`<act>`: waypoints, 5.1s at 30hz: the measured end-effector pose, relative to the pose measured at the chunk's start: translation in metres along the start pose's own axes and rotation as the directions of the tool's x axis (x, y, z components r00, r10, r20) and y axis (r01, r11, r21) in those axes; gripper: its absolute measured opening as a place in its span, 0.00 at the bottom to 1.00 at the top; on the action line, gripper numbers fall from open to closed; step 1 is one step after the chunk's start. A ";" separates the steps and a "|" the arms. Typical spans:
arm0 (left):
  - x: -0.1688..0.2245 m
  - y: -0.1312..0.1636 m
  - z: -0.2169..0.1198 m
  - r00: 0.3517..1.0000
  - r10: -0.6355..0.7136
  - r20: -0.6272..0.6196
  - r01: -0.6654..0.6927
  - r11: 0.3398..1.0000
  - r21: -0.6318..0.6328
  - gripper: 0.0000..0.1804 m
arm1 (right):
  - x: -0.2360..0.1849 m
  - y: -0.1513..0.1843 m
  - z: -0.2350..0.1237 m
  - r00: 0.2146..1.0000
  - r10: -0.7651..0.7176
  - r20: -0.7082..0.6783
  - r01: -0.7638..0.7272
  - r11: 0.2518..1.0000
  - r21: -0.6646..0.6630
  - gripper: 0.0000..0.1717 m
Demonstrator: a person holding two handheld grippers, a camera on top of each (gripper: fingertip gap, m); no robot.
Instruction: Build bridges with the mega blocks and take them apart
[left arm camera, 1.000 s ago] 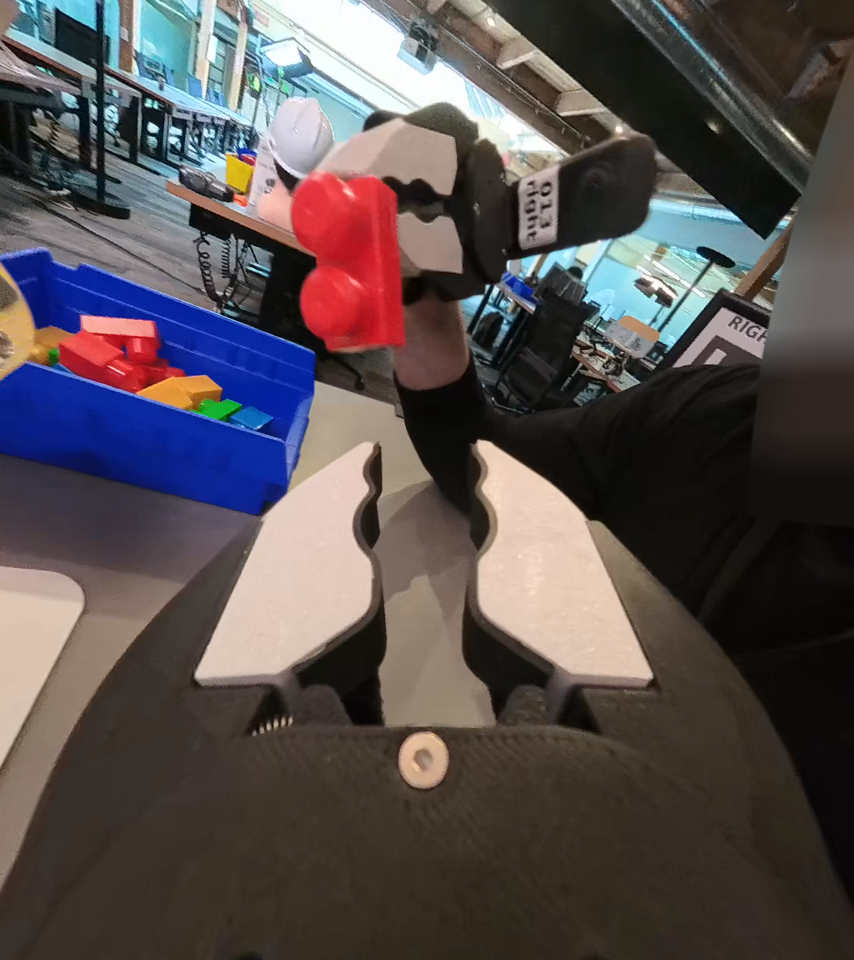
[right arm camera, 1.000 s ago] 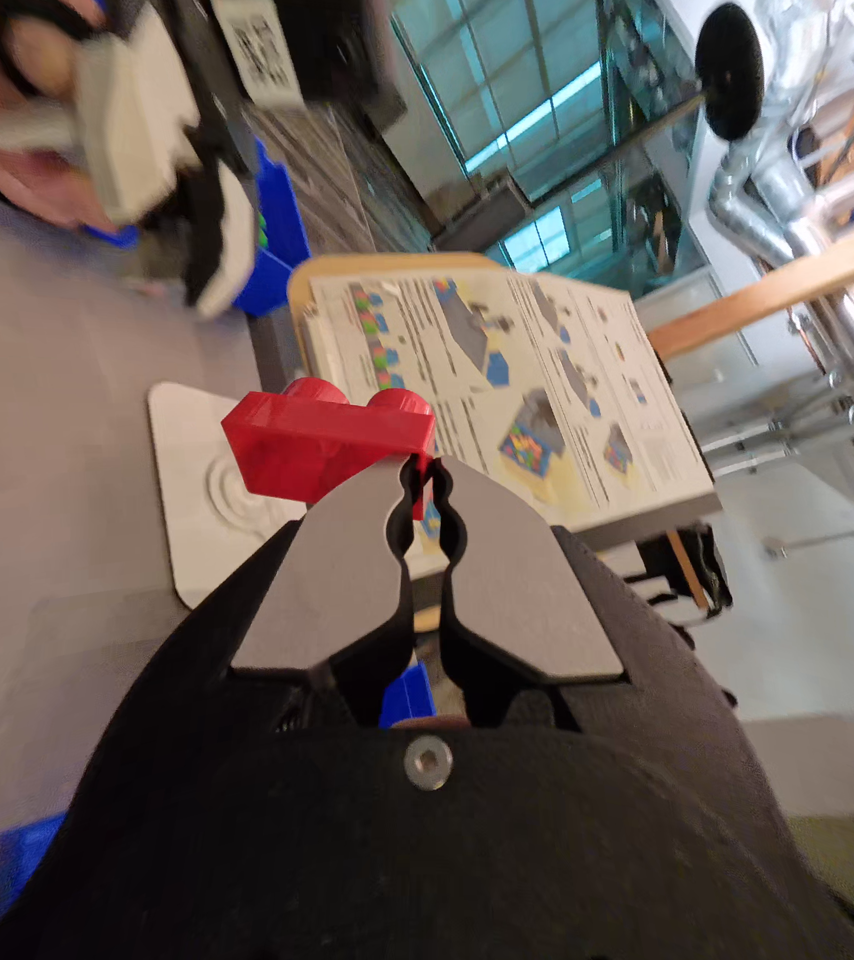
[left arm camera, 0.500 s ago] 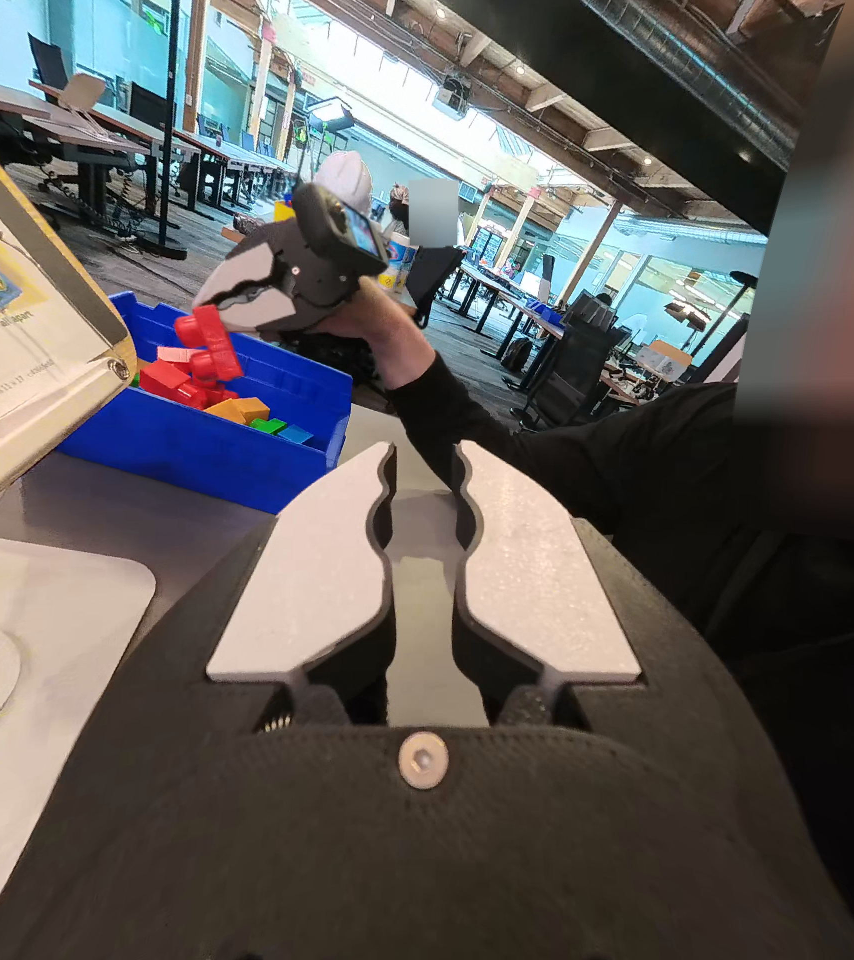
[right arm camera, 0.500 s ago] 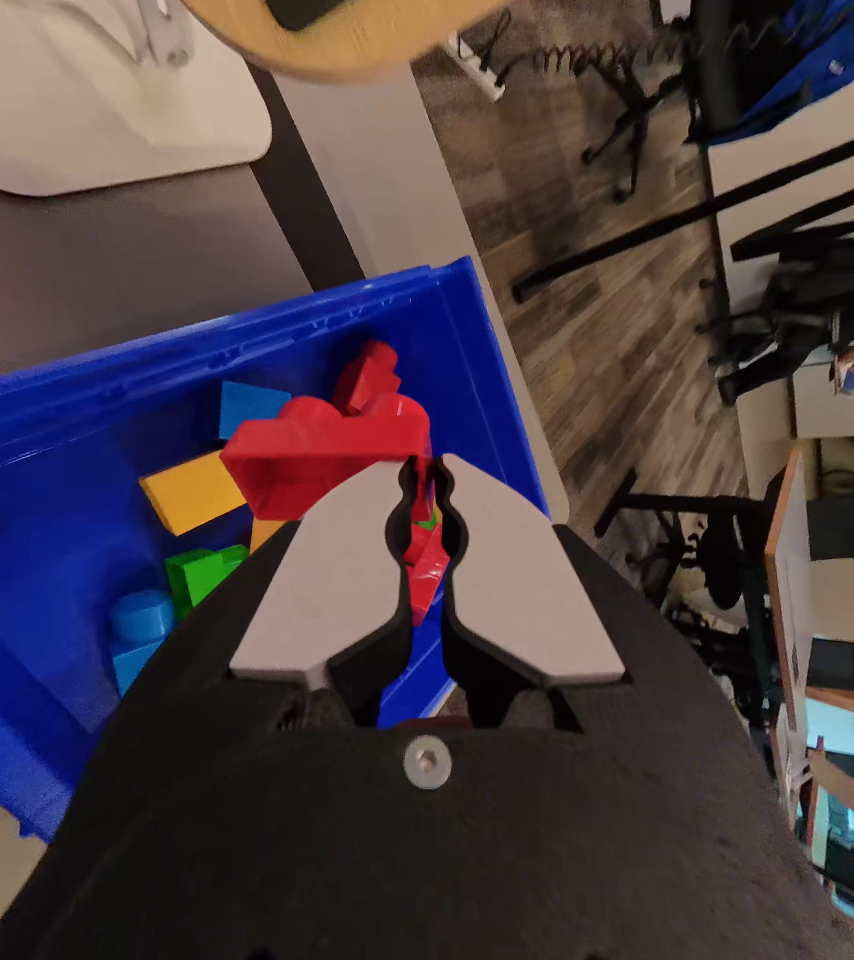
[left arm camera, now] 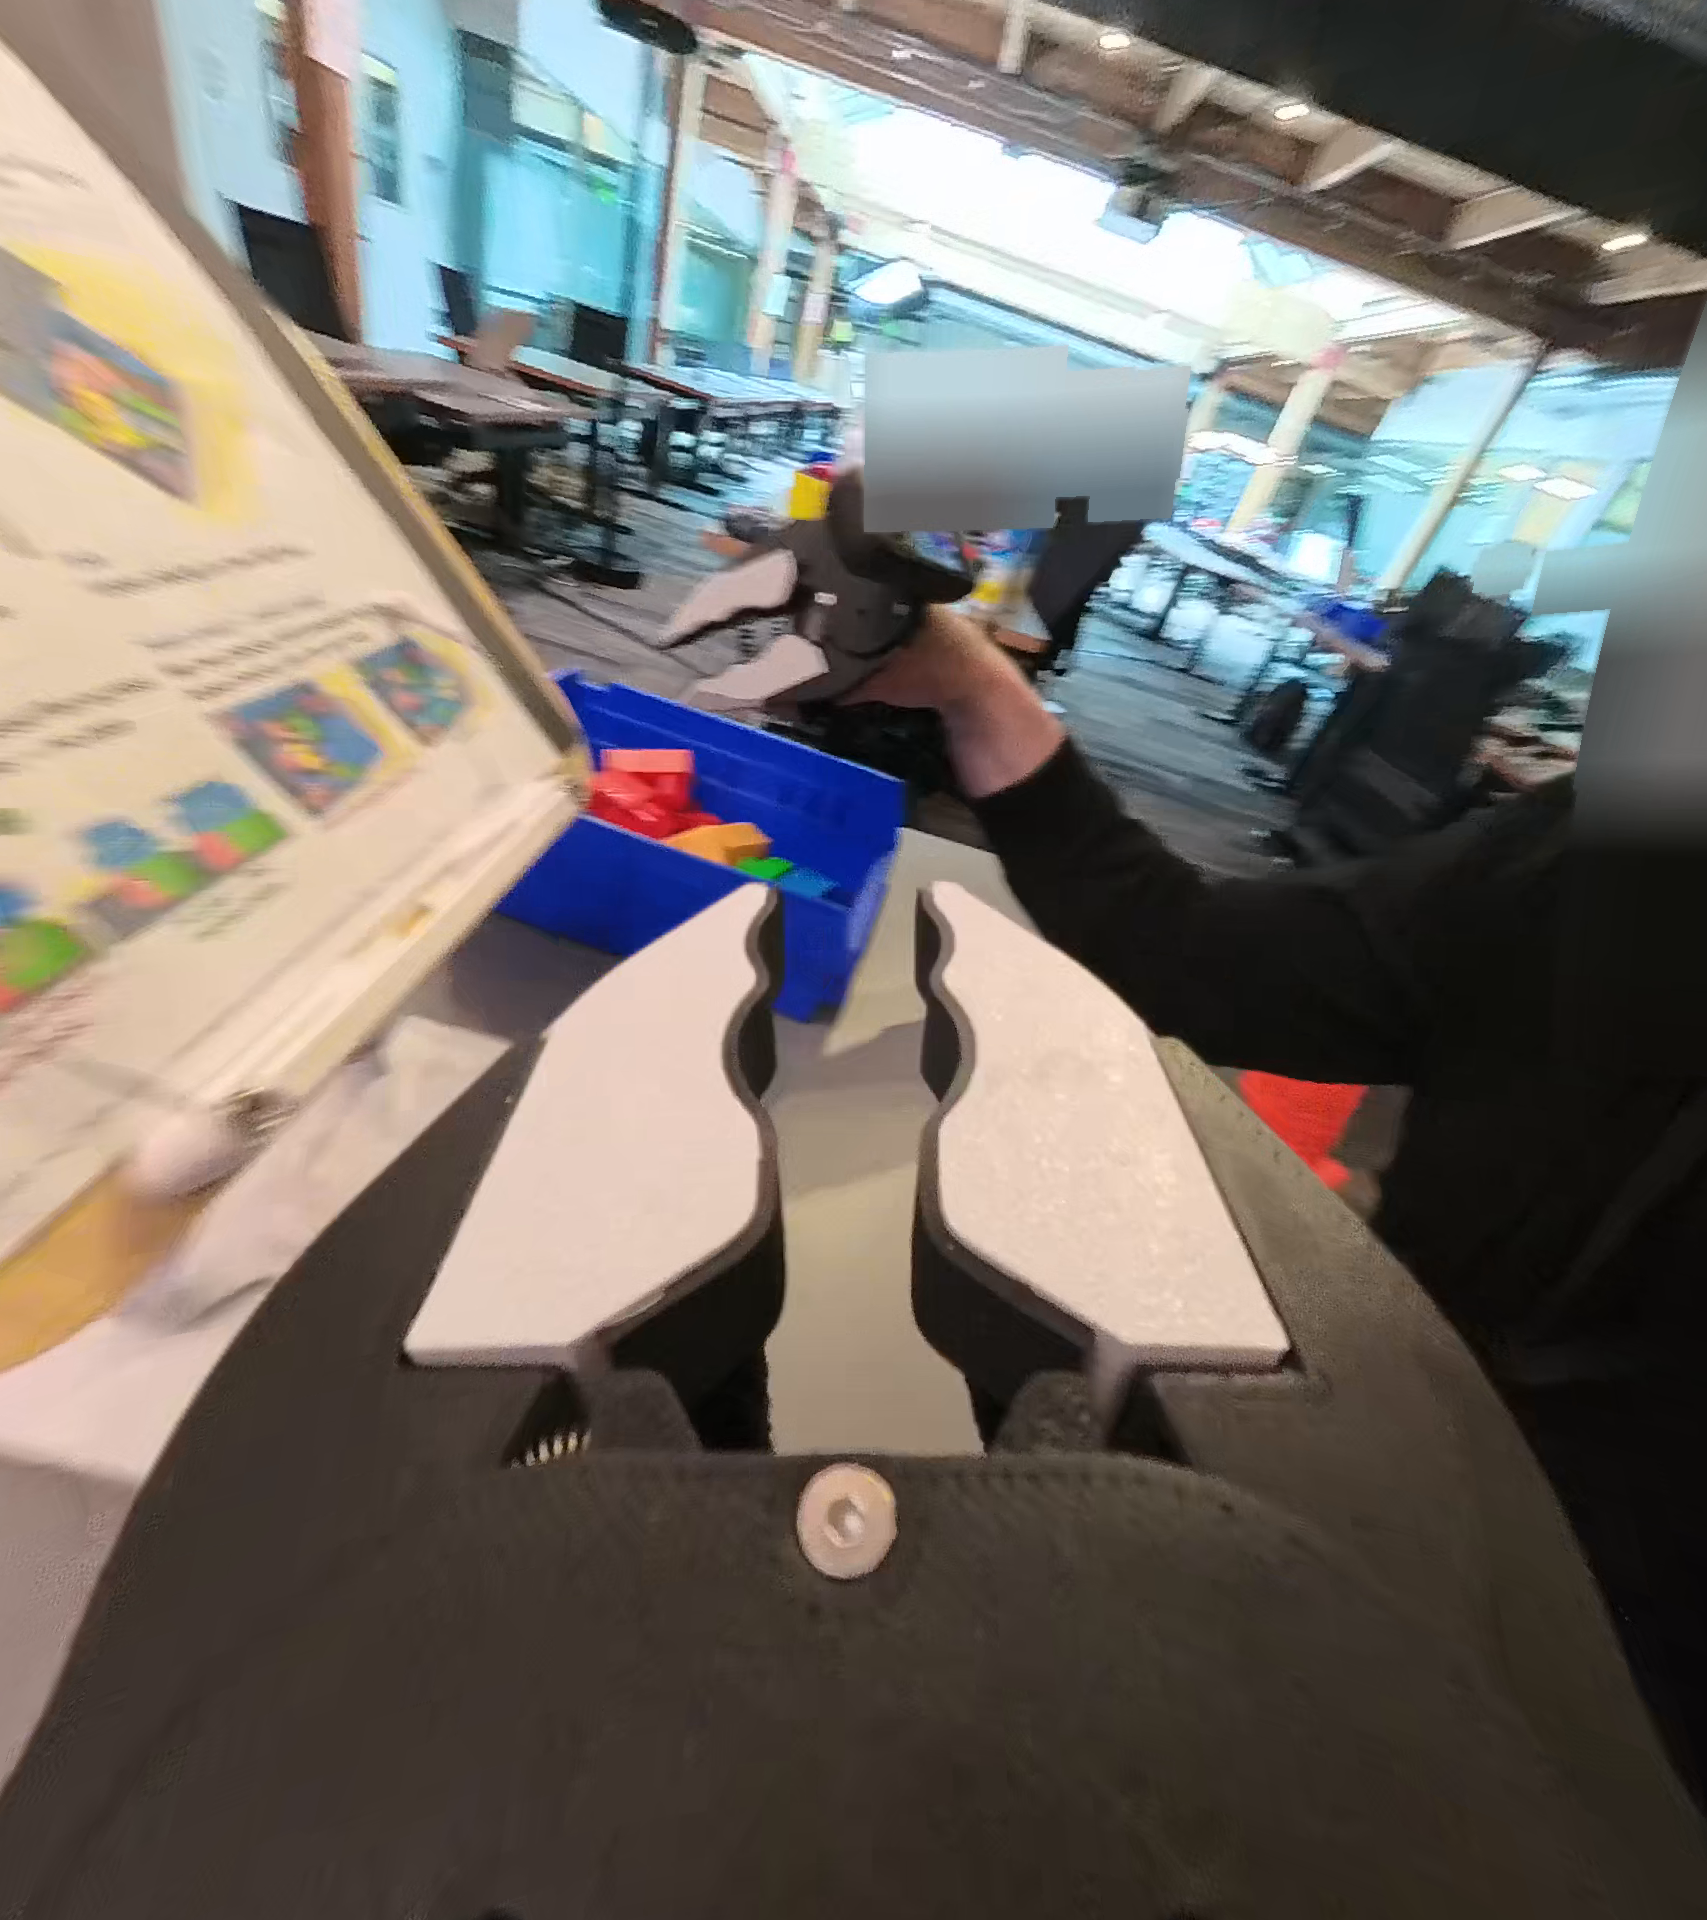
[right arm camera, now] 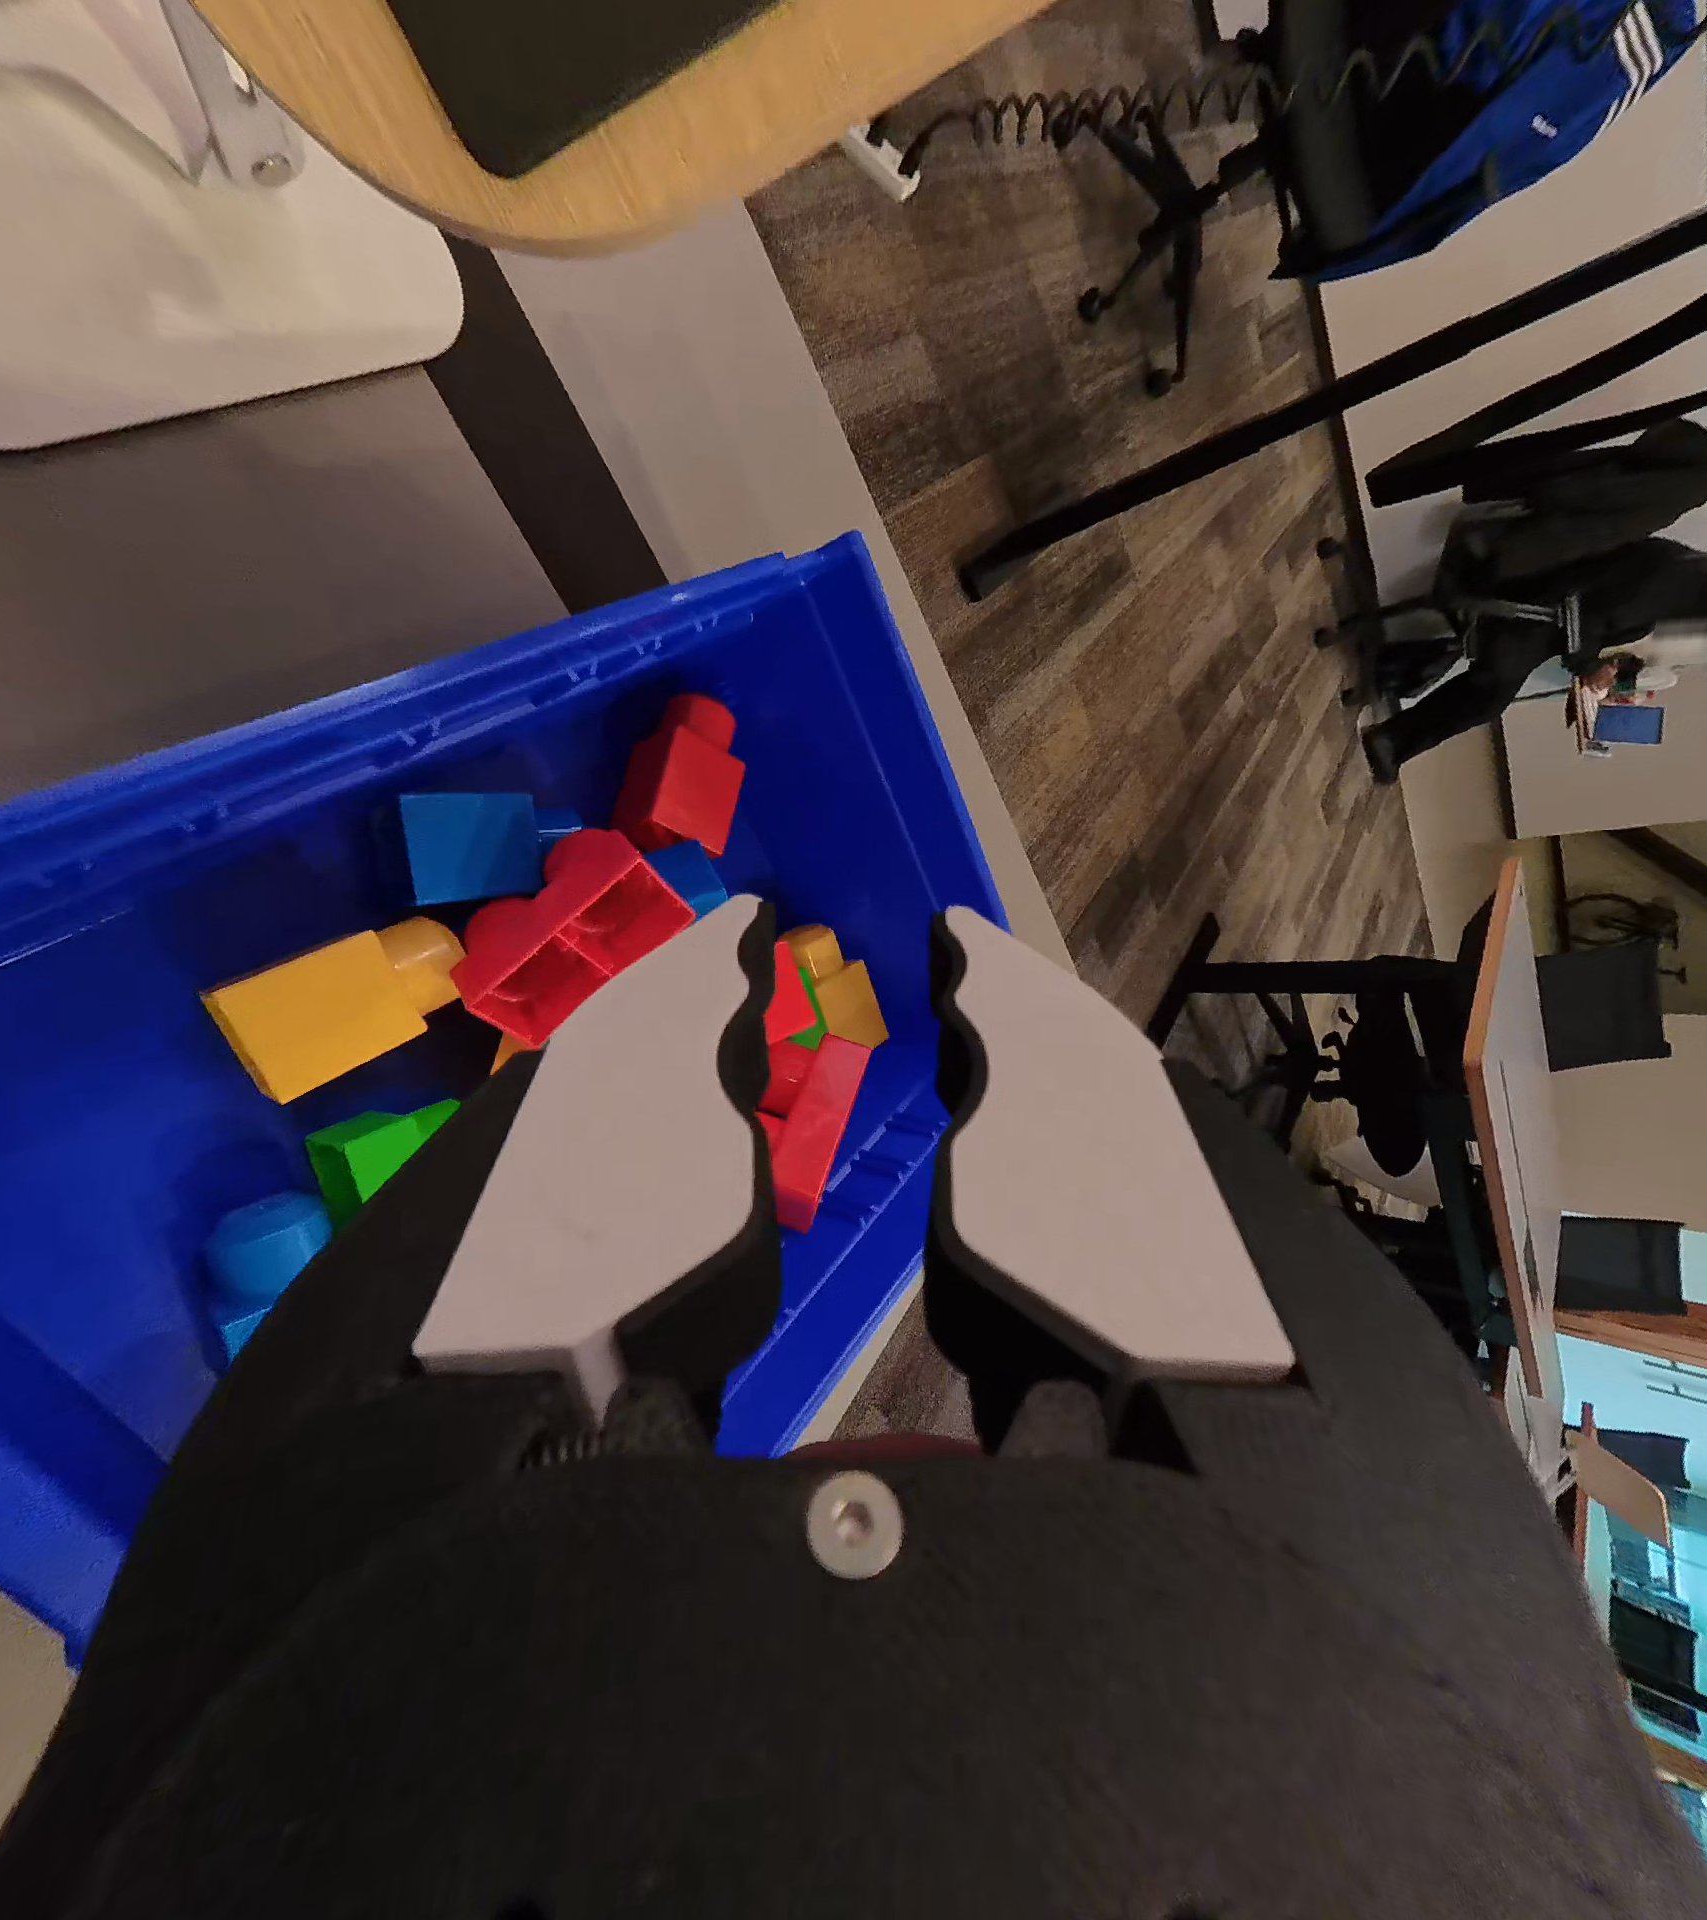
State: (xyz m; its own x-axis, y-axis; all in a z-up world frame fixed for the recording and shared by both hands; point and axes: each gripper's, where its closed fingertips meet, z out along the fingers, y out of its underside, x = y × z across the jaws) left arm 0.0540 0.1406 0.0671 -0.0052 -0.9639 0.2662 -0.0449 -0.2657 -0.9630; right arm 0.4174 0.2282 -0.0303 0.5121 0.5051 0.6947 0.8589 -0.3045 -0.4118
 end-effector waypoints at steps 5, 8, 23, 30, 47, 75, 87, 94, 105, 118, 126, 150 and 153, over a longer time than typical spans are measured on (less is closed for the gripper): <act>-0.031 -0.018 -0.071 0.952 0.091 0.293 -0.094 0.996 -0.001 0.14 | -0.006 -0.012 -0.006 0.999 -0.027 0.017 0.027 0.999 0.030 0.16; -0.057 -0.012 -0.112 0.867 0.155 0.474 -0.124 0.988 -0.097 0.14 | -0.011 -0.020 -0.008 0.999 -0.046 0.026 0.045 0.998 0.049 0.16; -0.195 0.140 -0.207 0.774 0.399 0.491 0.183 0.602 -0.778 0.29 | -0.021 -0.036 -0.012 0.996 -0.077 0.039 0.074 0.994 0.084 0.15; -0.220 0.170 -0.213 0.782 0.425 0.455 0.263 0.437 -0.860 0.29 | -0.024 -0.039 -0.011 0.995 -0.089 0.045 0.085 0.992 0.089 0.15; -0.194 0.121 -0.218 0.709 0.206 0.675 0.284 0.792 -0.540 0.20 | -0.018 -0.061 -0.036 0.997 -0.075 0.010 0.071 0.974 0.216 0.15; 0.047 0.002 0.072 0.940 -0.125 -0.318 0.178 0.973 0.144 0.20 | -0.130 -0.231 -0.187 0.953 -0.202 -0.226 0.291 0.402 0.868 0.10; 0.062 0.007 0.086 0.918 -0.144 -0.370 0.213 0.965 0.155 0.20 | -0.139 -0.233 -0.188 0.934 -0.231 -0.273 0.347 0.403 0.847 0.03; 0.081 -0.001 0.082 0.951 -0.008 -0.311 0.066 0.982 0.177 0.20 | -0.141 -0.234 -0.206 0.915 -0.231 -0.330 0.395 0.356 0.847 0.02; 0.049 -0.069 -0.040 0.992 0.124 0.023 -0.124 0.916 0.381 0.20 | -0.034 -0.167 -0.219 0.906 -0.094 -0.412 0.395 0.536 0.746 0.02; 0.050 -0.051 -0.013 0.990 0.131 -0.050 -0.112 0.954 0.277 0.20 | -0.029 -0.028 -0.042 0.969 -0.207 0.133 0.171 0.955 0.241 0.03; 0.042 -0.038 0.001 0.994 0.075 -0.082 -0.054 0.972 0.231 0.20 | -0.053 0.015 -0.020 0.941 -0.127 0.313 0.136 0.991 -0.008 0.28; 0.044 0.051 0.103 0.971 0.238 -0.033 -0.240 0.957 -0.164 0.20 | -0.148 -0.223 -0.164 0.757 -0.159 0.633 -0.435 0.601 0.671 0.33; 0.048 0.055 0.107 0.955 0.295 -0.027 -0.294 0.936 -0.195 0.20 | -0.165 -0.227 -0.162 0.697 -0.191 0.692 -0.470 0.607 0.641 0.32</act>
State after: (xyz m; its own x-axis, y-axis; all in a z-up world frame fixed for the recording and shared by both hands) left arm 0.1578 0.0784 0.0223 -0.0452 -0.9986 -0.0285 -0.2355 0.0384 -0.9711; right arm 0.1377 0.0833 0.0442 0.1955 0.9684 0.1547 0.2830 0.0953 -0.9544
